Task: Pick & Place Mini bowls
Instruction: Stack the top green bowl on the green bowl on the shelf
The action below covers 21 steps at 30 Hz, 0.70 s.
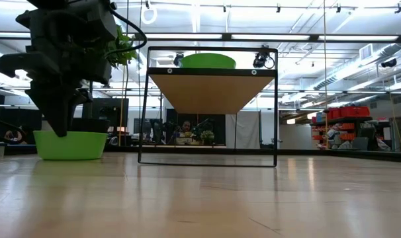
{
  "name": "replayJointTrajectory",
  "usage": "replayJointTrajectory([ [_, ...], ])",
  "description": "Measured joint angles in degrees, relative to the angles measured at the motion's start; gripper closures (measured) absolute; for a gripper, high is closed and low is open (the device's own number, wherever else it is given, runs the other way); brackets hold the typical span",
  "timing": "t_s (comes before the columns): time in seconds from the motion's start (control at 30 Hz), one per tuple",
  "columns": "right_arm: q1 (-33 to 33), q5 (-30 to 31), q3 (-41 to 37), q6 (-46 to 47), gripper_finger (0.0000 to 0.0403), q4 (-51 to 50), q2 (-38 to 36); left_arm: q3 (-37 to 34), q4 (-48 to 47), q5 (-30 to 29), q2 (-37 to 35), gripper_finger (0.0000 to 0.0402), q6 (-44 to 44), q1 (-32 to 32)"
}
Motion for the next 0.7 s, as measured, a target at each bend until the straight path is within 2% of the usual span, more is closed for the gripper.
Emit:
replayJointTrajectory([
  [0.1, 0.0, 0.0, 0.0, 0.0, 0.0396, 0.0, 0.0, 0.1, 0.2, 0.1, 0.0, 0.0392, 0.1, 0.0],
  [0.43, 0.0, 0.0, 0.0, 0.0, 0.0396, 0.0, 0.0, 0.7, -1.8, 0.2, 0.0, 0.0397, 0.2, 0.0],
  [0.7, 0.0, 0.0, 0.0, 0.0, 0.0396, 0.0, 0.0, 7.8, -10.4, -3.6, 0.0, 0.04, 4.3, 0.0],
])
